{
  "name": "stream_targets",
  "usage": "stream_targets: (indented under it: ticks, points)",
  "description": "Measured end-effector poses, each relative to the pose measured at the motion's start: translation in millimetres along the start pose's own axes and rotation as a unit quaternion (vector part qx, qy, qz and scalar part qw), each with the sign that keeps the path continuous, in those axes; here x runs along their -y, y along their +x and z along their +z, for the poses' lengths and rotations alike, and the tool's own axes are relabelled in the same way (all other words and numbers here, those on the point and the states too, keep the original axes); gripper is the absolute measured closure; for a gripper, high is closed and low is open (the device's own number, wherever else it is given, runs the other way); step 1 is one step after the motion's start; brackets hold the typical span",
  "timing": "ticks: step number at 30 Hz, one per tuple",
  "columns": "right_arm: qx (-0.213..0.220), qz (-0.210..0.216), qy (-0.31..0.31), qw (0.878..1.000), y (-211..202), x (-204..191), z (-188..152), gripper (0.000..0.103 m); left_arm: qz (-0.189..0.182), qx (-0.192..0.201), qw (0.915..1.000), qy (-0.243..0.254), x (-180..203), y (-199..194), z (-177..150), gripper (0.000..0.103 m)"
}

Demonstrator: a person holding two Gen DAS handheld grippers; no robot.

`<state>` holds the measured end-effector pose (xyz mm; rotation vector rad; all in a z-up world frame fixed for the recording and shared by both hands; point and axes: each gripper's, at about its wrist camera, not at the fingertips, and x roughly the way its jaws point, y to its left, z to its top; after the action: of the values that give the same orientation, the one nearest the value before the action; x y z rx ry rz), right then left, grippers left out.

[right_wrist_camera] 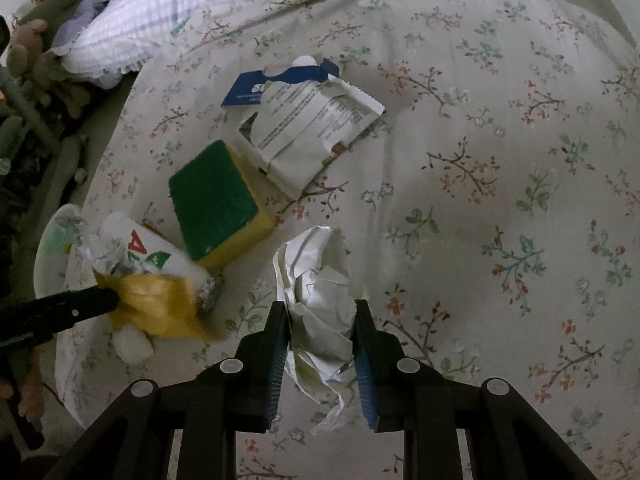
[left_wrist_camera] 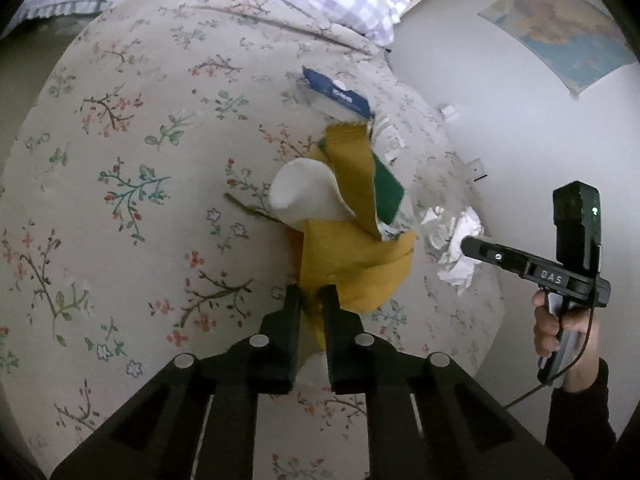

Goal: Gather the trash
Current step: 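Carry the yellow bag to the bin and open the left tool while the right tool carries the paper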

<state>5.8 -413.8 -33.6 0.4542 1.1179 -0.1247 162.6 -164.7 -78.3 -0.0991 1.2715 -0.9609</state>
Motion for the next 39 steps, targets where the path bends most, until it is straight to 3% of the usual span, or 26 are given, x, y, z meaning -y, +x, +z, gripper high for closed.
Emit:
stream_targets:
  ticks: [11,21,27,34,39]
  points:
    - [0.014,0.001,-0.009,1.0,-14,-19,-3,0.075,-0.012,0.064,0.9978,-0.007,8,-53,-8,0.097]
    - [0.028,0.014,-0.033,0.999,-28,-58,-1,0.075,0.032,0.124,0.9908,-0.042,-17,-115,-33,0.097]
    - [0.026,0.033,-0.062,0.997,-21,-103,2,0.075,0.095,0.154,0.9794,-0.09,-61,-164,-56,0.097]
    - [0.017,0.062,-0.09,0.994,1,-164,7,0.075,0.174,0.194,0.956,-0.135,-117,-216,-78,0.097]
    - [0.01,0.083,-0.117,0.99,22,-212,10,0.075,0.202,0.195,0.9477,-0.151,-144,-228,-87,0.097]
